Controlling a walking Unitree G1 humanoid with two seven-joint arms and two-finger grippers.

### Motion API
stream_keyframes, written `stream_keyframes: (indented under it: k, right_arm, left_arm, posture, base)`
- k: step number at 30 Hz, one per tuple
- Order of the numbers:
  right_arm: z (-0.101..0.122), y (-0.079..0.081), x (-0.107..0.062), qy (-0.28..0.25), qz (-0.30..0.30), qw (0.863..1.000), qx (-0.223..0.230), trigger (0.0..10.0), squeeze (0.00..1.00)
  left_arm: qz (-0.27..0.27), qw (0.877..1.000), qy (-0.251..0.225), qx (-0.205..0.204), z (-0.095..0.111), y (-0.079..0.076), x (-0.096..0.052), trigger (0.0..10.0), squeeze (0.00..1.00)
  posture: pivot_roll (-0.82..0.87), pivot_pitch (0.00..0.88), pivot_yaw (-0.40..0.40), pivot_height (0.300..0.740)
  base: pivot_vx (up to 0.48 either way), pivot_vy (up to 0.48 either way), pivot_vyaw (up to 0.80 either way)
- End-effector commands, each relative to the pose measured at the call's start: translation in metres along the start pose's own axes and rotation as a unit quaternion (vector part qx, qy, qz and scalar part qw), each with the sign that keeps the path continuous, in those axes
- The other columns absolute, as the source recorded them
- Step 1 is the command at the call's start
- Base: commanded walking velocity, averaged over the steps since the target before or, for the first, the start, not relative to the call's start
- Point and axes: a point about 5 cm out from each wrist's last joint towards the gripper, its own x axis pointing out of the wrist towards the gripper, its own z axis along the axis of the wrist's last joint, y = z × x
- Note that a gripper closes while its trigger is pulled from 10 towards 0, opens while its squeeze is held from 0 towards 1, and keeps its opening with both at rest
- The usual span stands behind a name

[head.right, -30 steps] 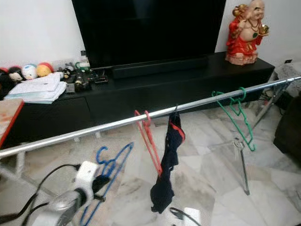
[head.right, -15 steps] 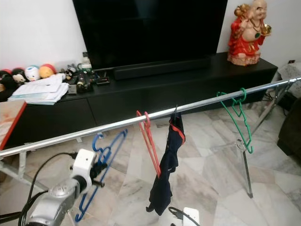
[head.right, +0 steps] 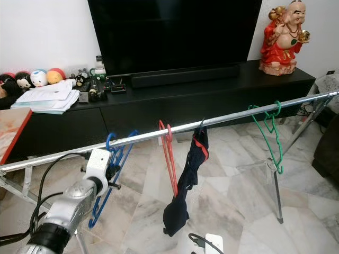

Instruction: Hang hanger

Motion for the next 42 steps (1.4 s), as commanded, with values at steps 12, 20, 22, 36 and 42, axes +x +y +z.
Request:
stream_keyframes:
  k: [12,20,22,36,42]
  right_arm:
    - [-0.002,0.000,0.000,0.004,0.002,1.000,-0.004,10.0,0.00]
    - [-0.002,0.000,0.000,0.006,0.002,1.000,-0.007,10.0,0.00]
    - [-0.002,0.000,0.000,0.006,0.002,1.000,-0.008,10.0,0.00]
    - [-0.004,0.002,0.000,0.007,0.004,1.000,-0.010,10.0,0.00]
    - [-0.006,0.003,-0.001,0.009,0.005,1.000,-0.007,10.0,0.00]
  left_arm:
    - [0.091,0.994,0.060,-0.025,-0.009,0.012,0.007,10.0,0.00]
    - [0.083,0.992,0.089,-0.037,-0.026,0.006,0.002,10.0,0.00]
    - [0.075,0.993,0.076,-0.046,-0.024,0.003,0.001,10.0,0.47]
    - [0.039,0.999,-0.031,-0.020,-0.007,-0.010,-0.018,10.0,1.00]
    - [0.036,0.997,-0.069,-0.007,-0.011,-0.006,-0.039,10.0,1.00]
  posture:
    - [-0.05,0.000,0.028,0.740]
    - [-0.05,0.000,0.030,0.740]
    - [-0.05,0.000,0.030,0.740]
    - [-0.05,0.000,0.056,0.740]
    - [-0.06,0.000,0.080,0.740]
  base:
    - [0.000,0.000,0.00]
    - [0.000,0.000,0.00]
    - [0.000,0.000,0.00]
    - [0.000,0.000,0.00]
    - [0.000,0.000,0.00]
